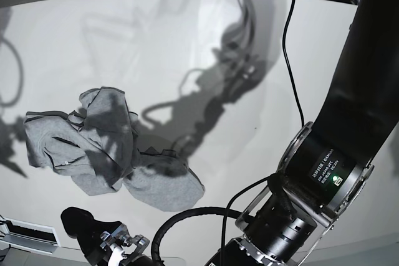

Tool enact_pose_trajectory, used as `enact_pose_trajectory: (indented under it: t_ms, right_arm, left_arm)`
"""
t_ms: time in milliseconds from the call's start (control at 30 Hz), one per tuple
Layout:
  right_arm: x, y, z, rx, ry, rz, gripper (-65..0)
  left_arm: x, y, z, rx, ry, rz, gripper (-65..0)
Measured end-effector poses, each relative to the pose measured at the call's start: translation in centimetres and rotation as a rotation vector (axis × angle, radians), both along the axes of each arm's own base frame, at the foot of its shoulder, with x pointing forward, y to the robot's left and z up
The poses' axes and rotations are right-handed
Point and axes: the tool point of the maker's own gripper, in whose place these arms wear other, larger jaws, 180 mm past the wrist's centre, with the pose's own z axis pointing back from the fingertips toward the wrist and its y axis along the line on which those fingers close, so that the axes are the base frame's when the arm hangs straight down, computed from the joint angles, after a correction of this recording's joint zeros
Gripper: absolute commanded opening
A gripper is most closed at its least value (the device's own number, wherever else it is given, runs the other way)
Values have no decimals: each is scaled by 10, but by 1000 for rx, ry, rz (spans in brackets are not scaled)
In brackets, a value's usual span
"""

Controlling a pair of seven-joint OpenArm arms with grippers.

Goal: Layout the t-shirt on the table in an organized manner, then fold the t-shirt properly
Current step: 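Lower the shirt onto the table with the right gripper and release it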

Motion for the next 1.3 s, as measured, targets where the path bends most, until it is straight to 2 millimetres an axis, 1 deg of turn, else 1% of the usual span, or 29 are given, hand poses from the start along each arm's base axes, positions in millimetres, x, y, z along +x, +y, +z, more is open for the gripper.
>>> enact_pose_trajectory:
  t_ms: [33, 100, 200, 267, 367, 400, 433, 500, 600, 667, 733, 800, 833, 900, 1033, 1100, 1133, 1200, 1233, 1300]
  right_arm:
    - [0, 9, -15, 22, 33, 19, -273]
    - [-1, 28, -48, 69, 105, 55, -273]
    - [-6, 63, -91, 118, 197, 110, -273]
    - [-11, 92, -110, 151, 227, 170, -273]
    - [-17, 146, -128, 213, 249, 272, -273]
    - [-19, 160, -137, 213, 261, 285, -273]
    - [-18, 168, -148, 183, 272, 279, -273]
    - [-19, 178, -171, 102, 301, 251, -273]
    - [-19, 173, -203, -12, 365, 138, -273]
    - [-18, 166, -214, -20, 392, 51, -273]
    - [-16, 150, -223, -73, 410, -32, -273]
    - [-14, 138, -229, -105, 395, -85, -273]
    - [-12, 134, -232, -110, 383, -103, -273]
    - [-15, 130, -244, -112, 394, -122, -273]
    - [-25, 134, -263, -94, 415, -118, -273]
    - [-23, 134, -263, -94, 396, -122, -273]
    - [-20, 130, -263, -108, 377, -139, -273]
    - [-13, 115, -264, -155, 346, -223, -273]
    - [-14, 109, -266, -173, 343, -240, -273]
    - [-18, 108, -271, -167, 356, -244, -273]
  left_arm:
    - [4, 4, -1, 0, -6, 14, -230]
    - [18, 18, -7, 28, -35, 61, -230]
    - [49, 49, -18, 81, -57, 202, -230]
    - [71, 75, -27, 131, -79, 307, -230]
    - [92, 112, -39, 211, -90, 420, -230]
    - [98, 125, -42, 232, -92, 454, -230]
    - [104, 141, -45, 255, -90, 496, -230]
    - [114, 171, -49, 286, -92, 560, -230]
    - [124, 220, -53, 323, -89, 645, -230]
    - [127, 248, -55, 347, -85, 691, -230]
    - [129, 270, -55, 360, -83, 729, -230]
    - [129, 286, -55, 368, -77, 756, -230]
    - [129, 292, -54, 359, -70, 767, -230]
    - [129, 301, -52, 352, -68, 784, -230]
    - [128, 324, -52, 370, -71, 812, -230]
    - [128, 331, -52, 374, -71, 824, -230]
    - [128, 332, -52, 376, -71, 827, -230]
    - [127, 335, -52, 378, -70, 831, -230]
    - [127, 336, -52, 380, -69, 832, -230]
    - [127, 339, -52, 384, -68, 835, -230]
